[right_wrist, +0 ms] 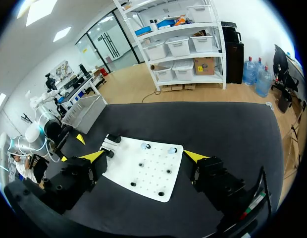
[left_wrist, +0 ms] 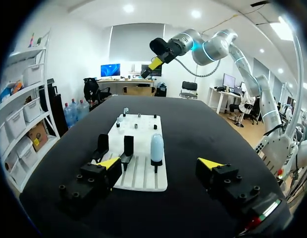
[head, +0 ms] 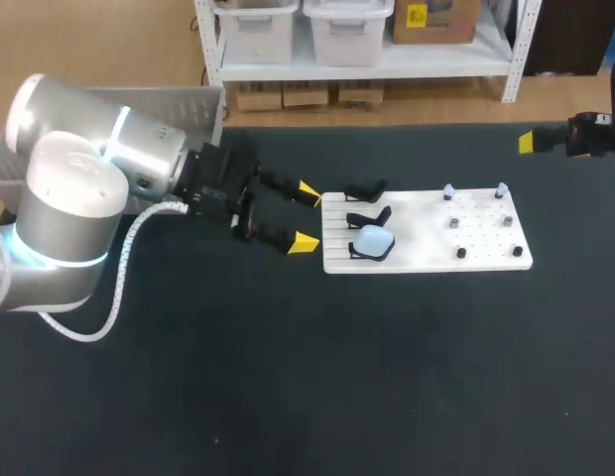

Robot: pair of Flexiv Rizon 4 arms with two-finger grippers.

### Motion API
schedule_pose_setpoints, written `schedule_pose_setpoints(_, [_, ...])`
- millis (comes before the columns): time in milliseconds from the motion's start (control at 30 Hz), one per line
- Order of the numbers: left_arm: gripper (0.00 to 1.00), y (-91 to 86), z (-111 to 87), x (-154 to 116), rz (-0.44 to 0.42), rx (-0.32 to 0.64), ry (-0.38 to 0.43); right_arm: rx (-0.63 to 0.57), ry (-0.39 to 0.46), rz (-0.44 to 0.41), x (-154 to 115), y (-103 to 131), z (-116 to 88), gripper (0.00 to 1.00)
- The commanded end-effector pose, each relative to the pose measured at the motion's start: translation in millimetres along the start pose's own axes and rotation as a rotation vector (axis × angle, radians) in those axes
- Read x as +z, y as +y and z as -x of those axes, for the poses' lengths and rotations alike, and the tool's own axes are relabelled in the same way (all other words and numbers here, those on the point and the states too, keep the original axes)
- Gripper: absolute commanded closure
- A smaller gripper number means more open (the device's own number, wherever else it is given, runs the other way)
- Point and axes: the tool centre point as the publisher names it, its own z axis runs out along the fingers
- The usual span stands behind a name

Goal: Pick up each earbud case from the left stands, insert the matching earbuds, close the lid, and place the case in the box.

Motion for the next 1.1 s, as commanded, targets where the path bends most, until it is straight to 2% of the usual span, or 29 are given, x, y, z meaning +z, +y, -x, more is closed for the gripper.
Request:
schedule_pose_setpoints(33, [0.00,-1.1,-1.2,0,0.004,0.002,-0.003,0.000,0.000,0.000,0,0,0,0.00])
schedule_pose_setpoints(267, [0.00,-1.1,-1.2,0,0.004,0.002,-0.003,0.000,0.000,0.000,0,0,0,0.00])
schedule_pose_setpoints(600, [0.00,-5.7,0.8,34,-0.018,0.000,0.006,0.000,0.000,0.000,0,0,0,0.00])
schedule_pose_setpoints(1100, [0.00,-0.2,-7.8,52,0.013,0.019,0.021,0.000,0.000,0.000,0,0,0,0.00])
